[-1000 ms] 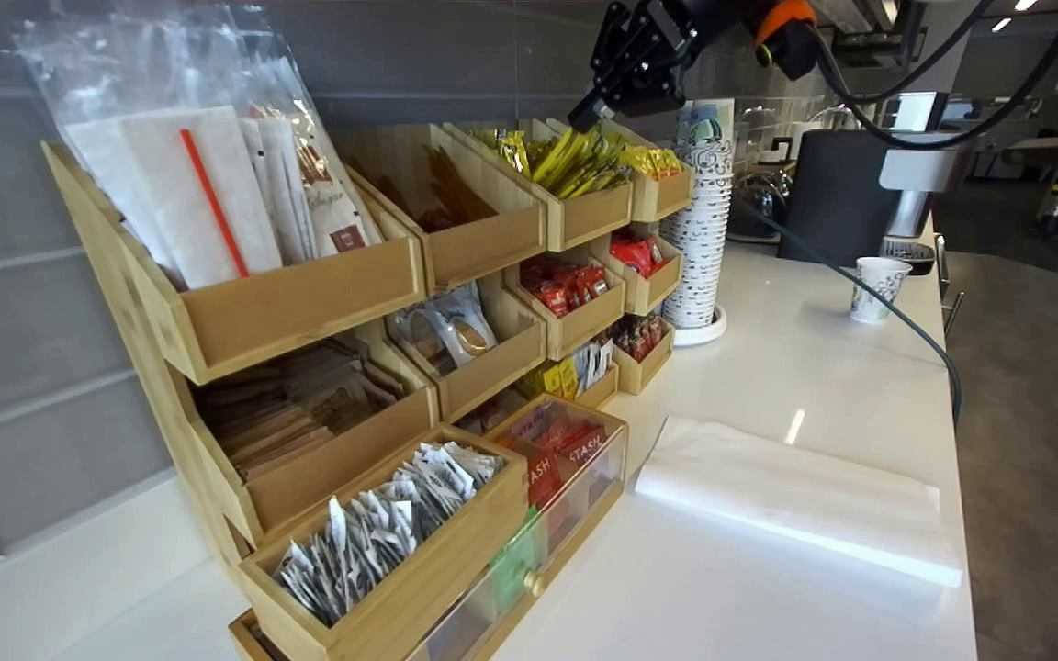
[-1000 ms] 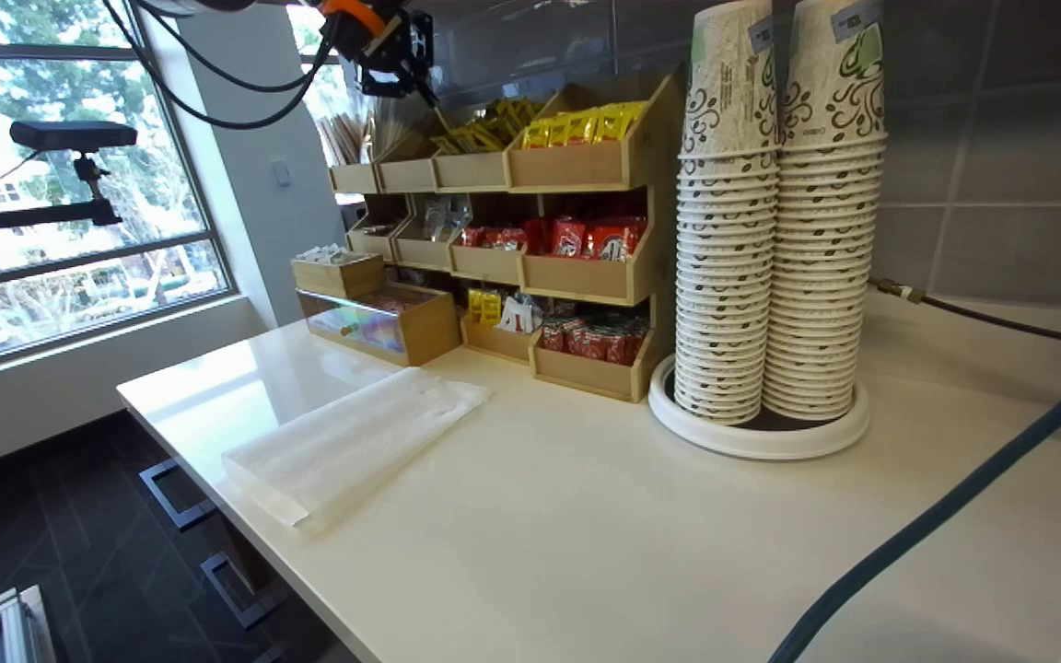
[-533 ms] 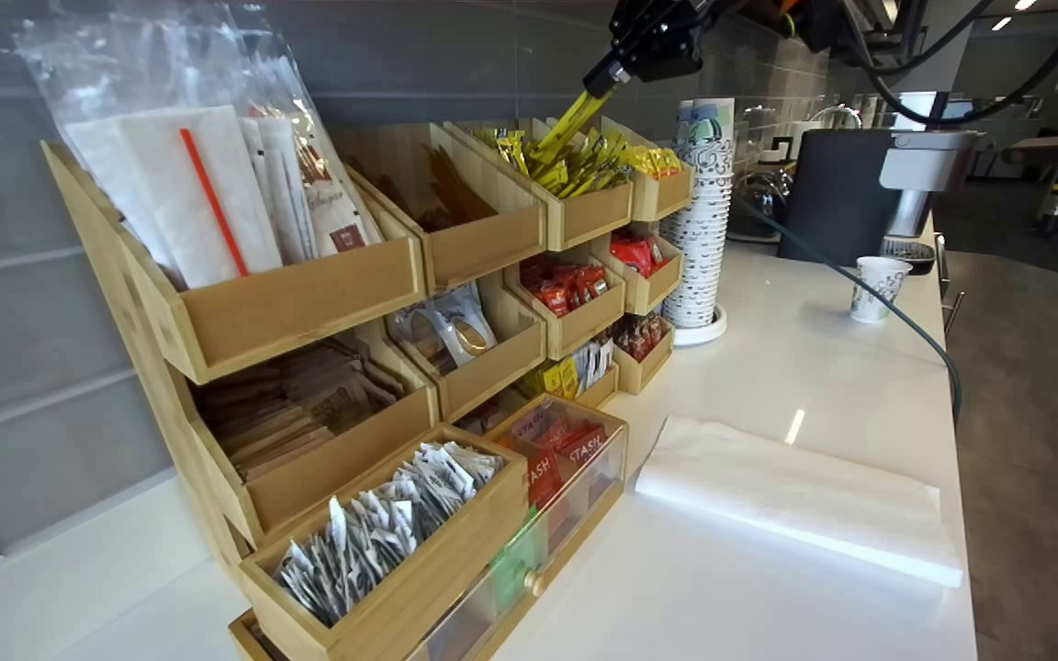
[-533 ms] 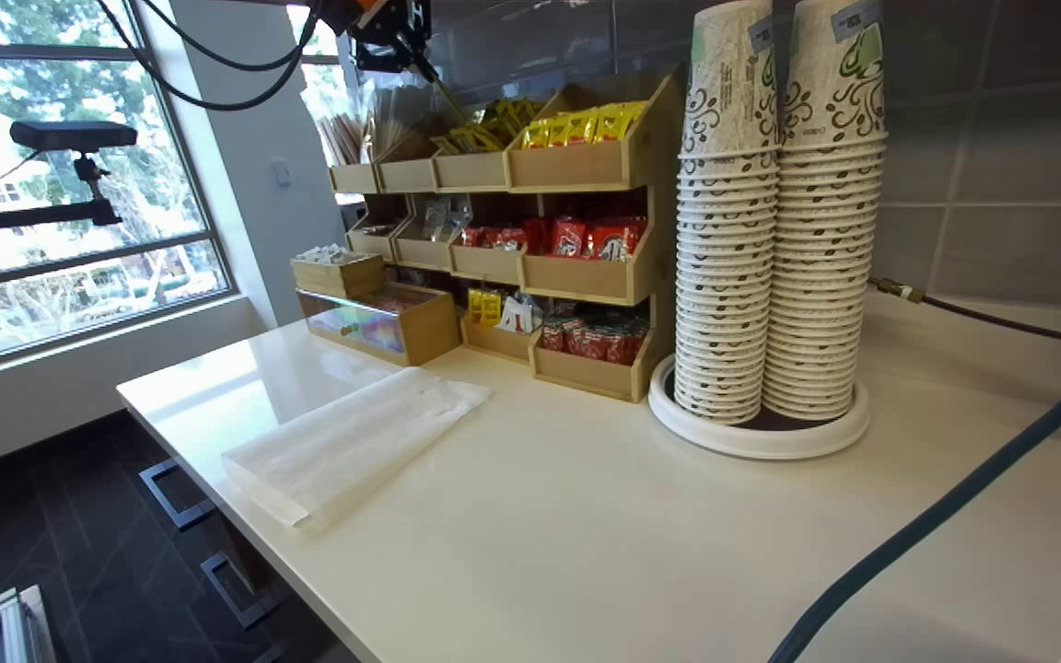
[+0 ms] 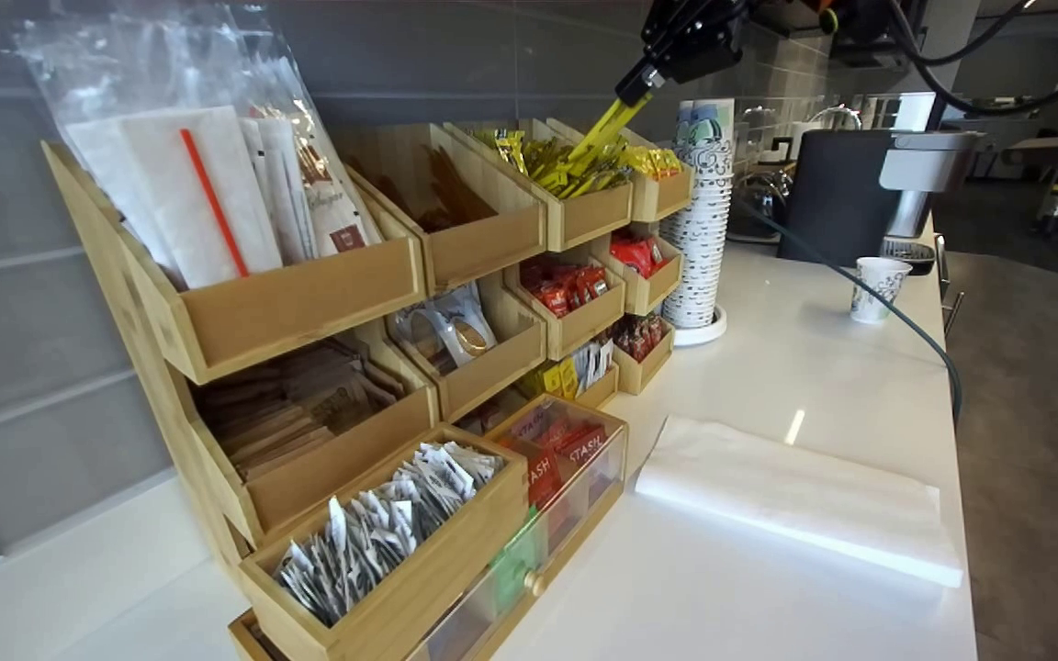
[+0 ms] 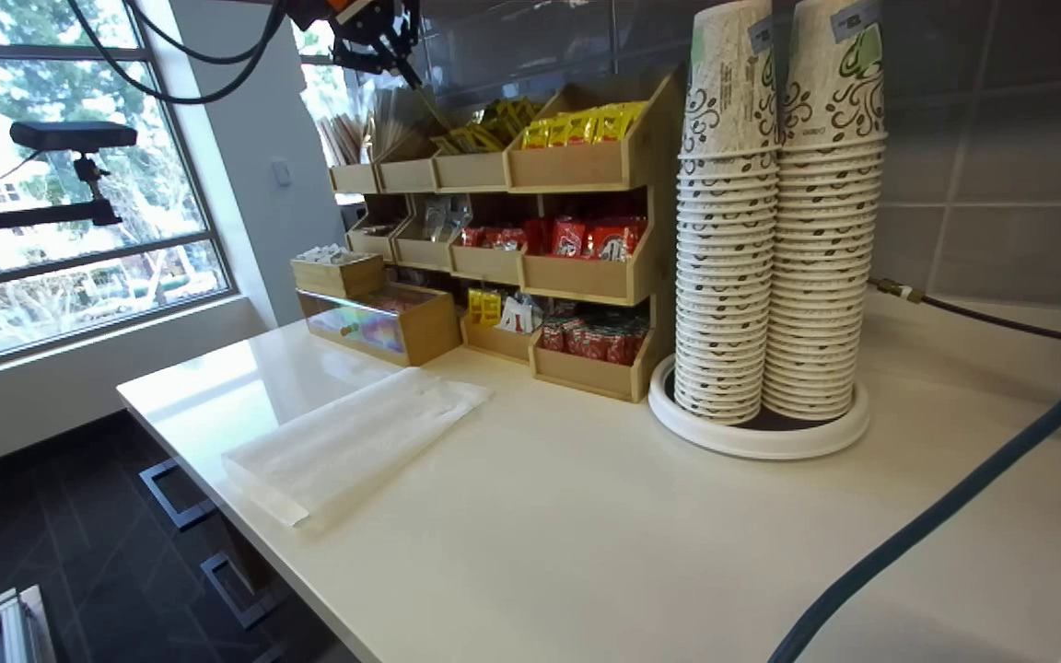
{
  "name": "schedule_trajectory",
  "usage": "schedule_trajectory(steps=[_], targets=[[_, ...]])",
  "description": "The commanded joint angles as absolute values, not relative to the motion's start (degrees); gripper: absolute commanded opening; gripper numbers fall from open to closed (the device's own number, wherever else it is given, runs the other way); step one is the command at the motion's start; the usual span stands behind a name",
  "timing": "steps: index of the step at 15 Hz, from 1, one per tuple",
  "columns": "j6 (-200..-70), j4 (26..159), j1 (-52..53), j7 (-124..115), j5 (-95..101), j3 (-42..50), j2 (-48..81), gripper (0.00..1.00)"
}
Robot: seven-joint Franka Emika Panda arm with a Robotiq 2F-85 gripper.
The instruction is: Remove a yellow sachet from the top shelf and put it on the counter
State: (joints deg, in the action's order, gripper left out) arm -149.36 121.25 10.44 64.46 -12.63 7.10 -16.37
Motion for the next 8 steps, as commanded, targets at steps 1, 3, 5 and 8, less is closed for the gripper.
schedule_trajectory(steps=[1,3,5,8], targets=[[-146.1,122.8,10.0,62.5,-16.5,8.0,-21.3,0.00],[-146.1,124.1,10.2,62.6,-17.9,8.8,-22.9,0.00],[-147.1,125.5,9.9,62.2,-18.2,9.3,-24.5,0.00],[-147.0,127.2,9.3,60.7,-17.2,10.0,-27.3,0.00]])
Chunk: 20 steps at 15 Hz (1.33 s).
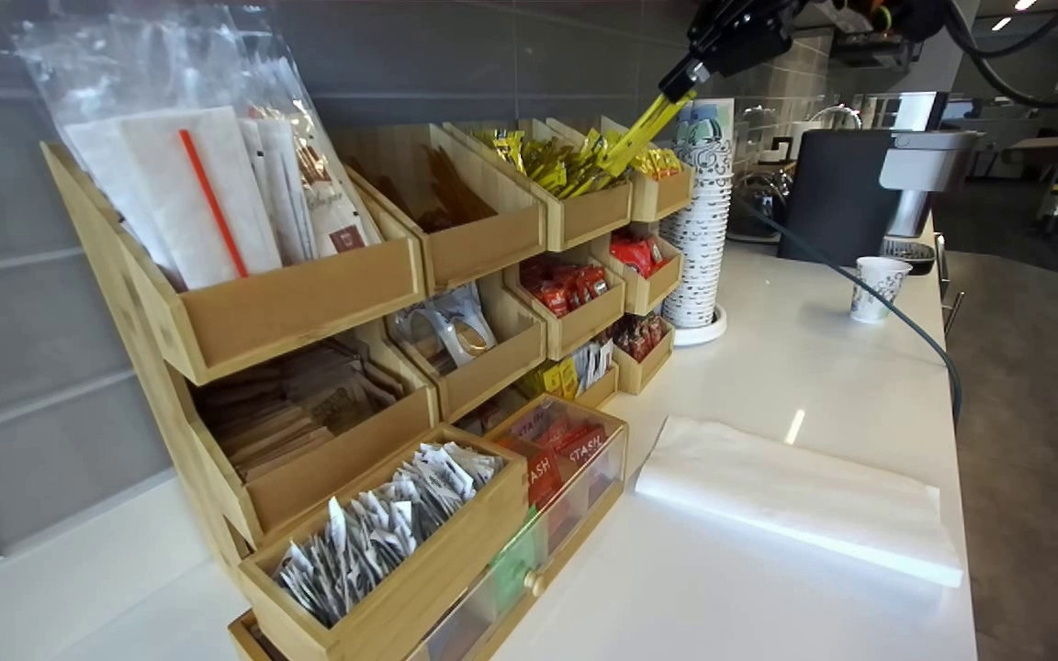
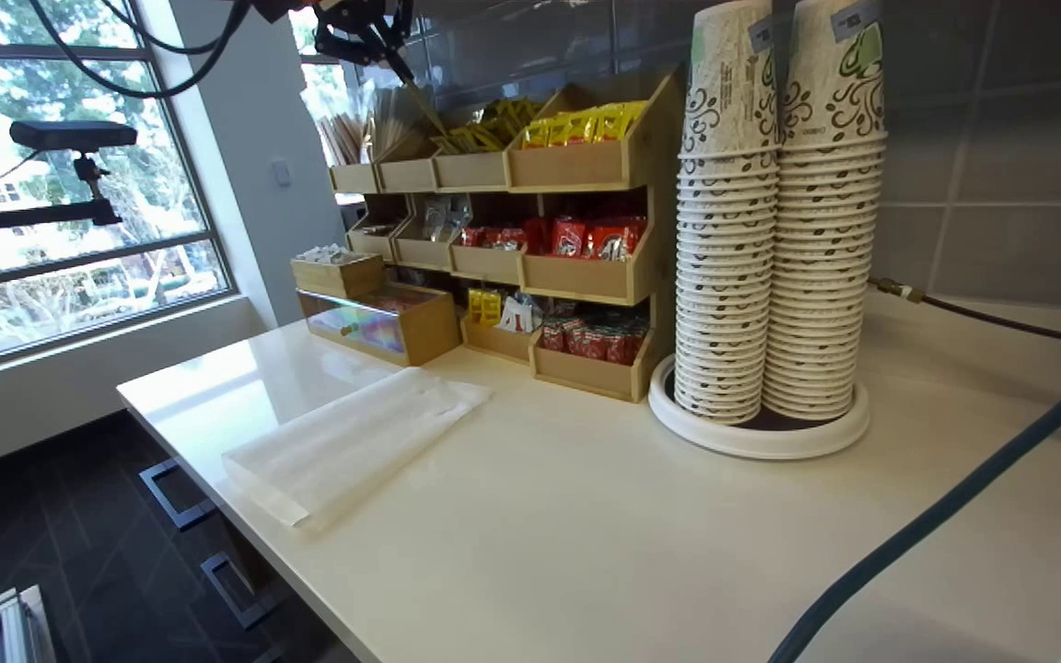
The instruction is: Remove a yellow sachet from the top shelf and put it on the counter
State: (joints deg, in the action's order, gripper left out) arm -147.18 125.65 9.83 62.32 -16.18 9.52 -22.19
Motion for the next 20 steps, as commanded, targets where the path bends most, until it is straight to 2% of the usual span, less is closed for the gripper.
schedule_trajectory(steps=[1,5,10,16,20], targets=[[-145.8,127.4,9.4,60.4,-17.3,10.6,-28.7,0.00],[-141.5,127.7,9.9,59.7,-17.4,13.4,-33.4,0.00],[-130.1,128.2,8.2,59.2,-16.0,15.9,-35.5,0.00],[-114.7,130.1,4.9,60.6,-14.7,17.2,-33.7,0.00],[-112.6,133.3,1.2,59.8,-11.3,16.4,-31.2,0.00]])
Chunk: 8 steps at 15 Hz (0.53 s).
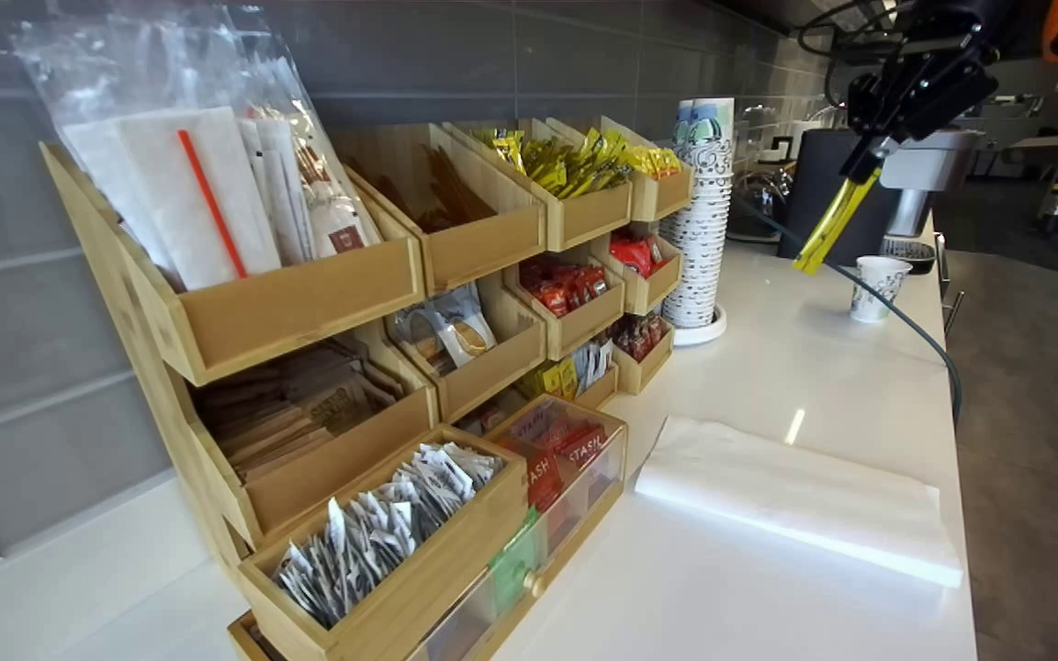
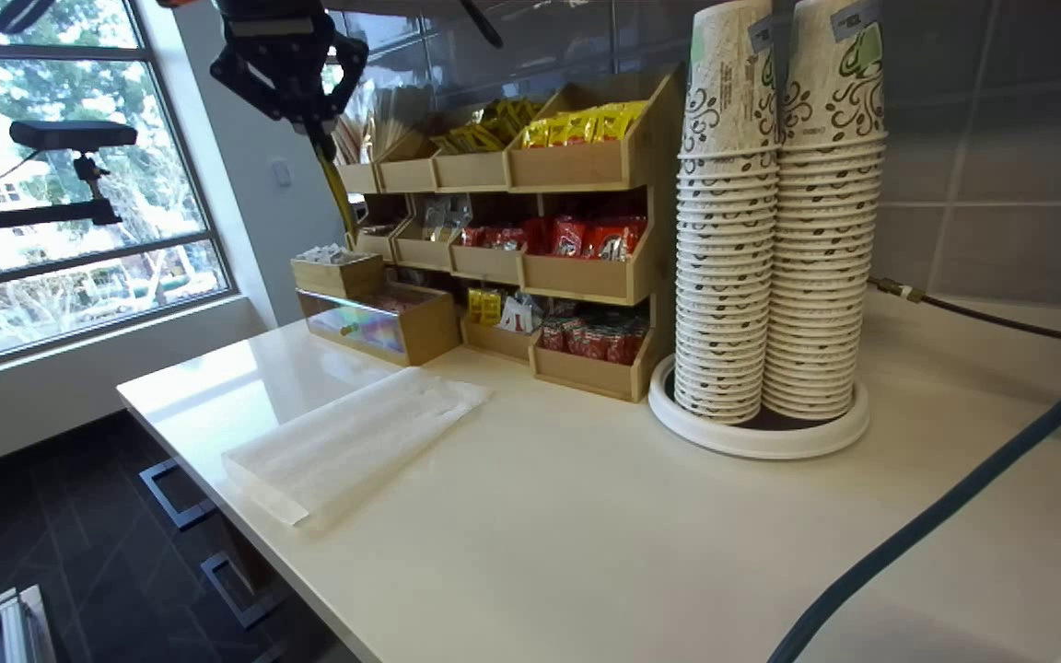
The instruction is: Remove a yellow sachet from the top shelf and put it on the counter
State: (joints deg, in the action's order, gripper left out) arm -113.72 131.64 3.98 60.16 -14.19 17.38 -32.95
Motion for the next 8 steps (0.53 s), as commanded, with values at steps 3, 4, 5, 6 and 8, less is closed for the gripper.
schedule_trajectory(steps=[3,4,5,6,8], targets=[[-114.9,135.6,-1.4,58.5,-6.1,14.8,-29.0,0.00],[-115.3,136.1,-2.1,57.9,-4.4,14.3,-28.2,0.00],[-115.9,136.7,-2.7,57.3,-2.8,13.9,-27.6,0.00],[-116.5,137.2,-3.2,56.4,-1.1,13.3,-26.9,0.00],[-117.4,138.1,-3.8,54.6,1.7,12.3,-25.8,0.00]])
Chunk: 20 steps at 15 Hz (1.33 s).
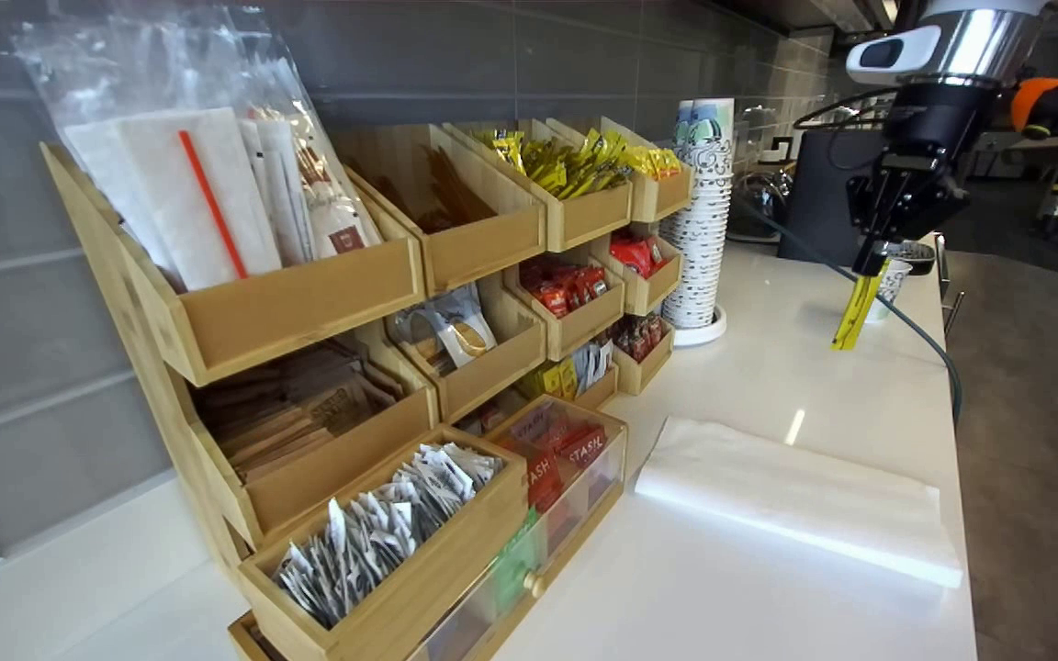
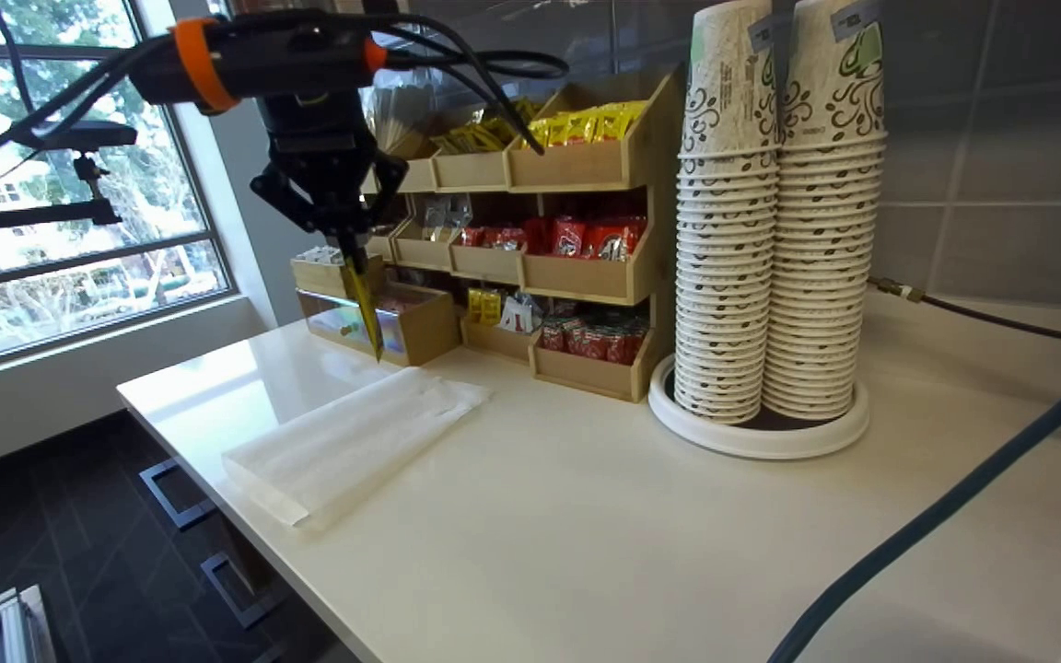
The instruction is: Remove a yellow sachet from the top shelf and put it on the counter
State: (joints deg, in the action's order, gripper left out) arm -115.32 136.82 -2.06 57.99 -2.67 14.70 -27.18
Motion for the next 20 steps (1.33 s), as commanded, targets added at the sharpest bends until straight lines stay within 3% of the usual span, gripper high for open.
schedule_trajectory(steps=[1,9,11,20], targets=[[-118.1,138.5,-4.0,53.4,2.9,11.8,-25.2,0.00],[-122.6,141.2,-4.1,43.6,11.7,8.6,-21.9,0.00],[-123.2,141.5,-3.9,41.6,13.0,8.3,-21.4,0.27],[-121.4,139.8,-2.9,40.6,11.6,8.6,-21.0,0.86]])
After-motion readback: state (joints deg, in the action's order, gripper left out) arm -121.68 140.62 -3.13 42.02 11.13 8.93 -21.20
